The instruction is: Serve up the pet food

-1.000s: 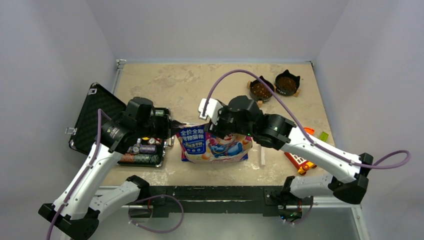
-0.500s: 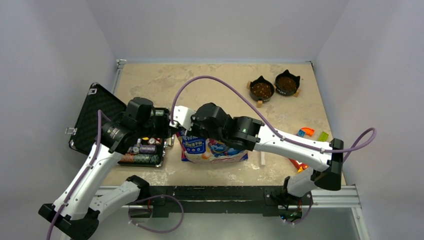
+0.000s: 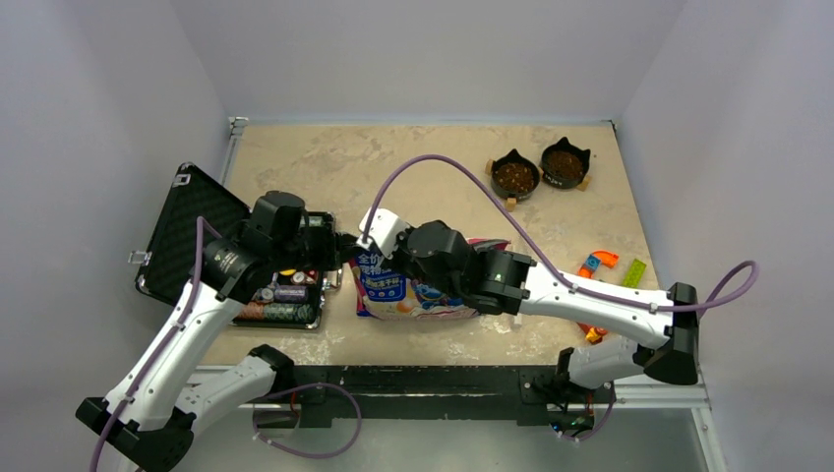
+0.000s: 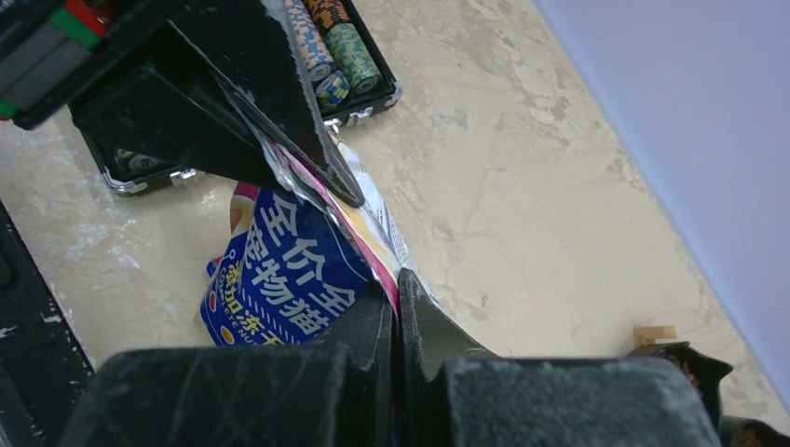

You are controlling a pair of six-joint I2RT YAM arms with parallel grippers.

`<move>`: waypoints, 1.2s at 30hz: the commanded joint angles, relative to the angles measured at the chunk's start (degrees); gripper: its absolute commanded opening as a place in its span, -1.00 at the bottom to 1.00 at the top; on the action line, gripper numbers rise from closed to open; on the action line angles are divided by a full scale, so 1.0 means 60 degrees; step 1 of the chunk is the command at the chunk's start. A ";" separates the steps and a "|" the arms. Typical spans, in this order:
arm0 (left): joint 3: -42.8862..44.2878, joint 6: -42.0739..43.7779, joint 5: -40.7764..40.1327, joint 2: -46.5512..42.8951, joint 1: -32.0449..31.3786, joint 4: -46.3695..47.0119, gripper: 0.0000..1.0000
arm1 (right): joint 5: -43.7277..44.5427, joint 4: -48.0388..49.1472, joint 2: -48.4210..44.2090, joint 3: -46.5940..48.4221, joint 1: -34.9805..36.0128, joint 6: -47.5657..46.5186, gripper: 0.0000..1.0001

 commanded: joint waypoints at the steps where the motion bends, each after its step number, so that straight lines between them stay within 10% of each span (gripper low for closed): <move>1: 0.0419 0.0076 -0.1075 -0.0478 0.0263 -0.1149 -1.00 | 0.3486 -0.1587 -0.1393 -0.0334 -0.1464 0.0388 -1.00; 24: 0.0519 0.0113 -0.1150 -0.0621 0.0263 -0.1546 -1.00 | 0.3540 -0.1956 -0.3046 -0.1898 -0.2287 0.0512 -1.00; 33: -0.0038 0.0338 -0.0447 -0.0596 0.0263 -0.0224 -1.00 | 0.0487 -0.2096 -0.2747 -0.1060 -0.2200 -0.0207 -1.00; 36: -0.0103 0.0595 0.0111 -0.0333 0.0201 0.0446 -0.43 | -0.0837 -0.2444 -0.2403 -0.0600 -0.2199 -0.0296 -1.00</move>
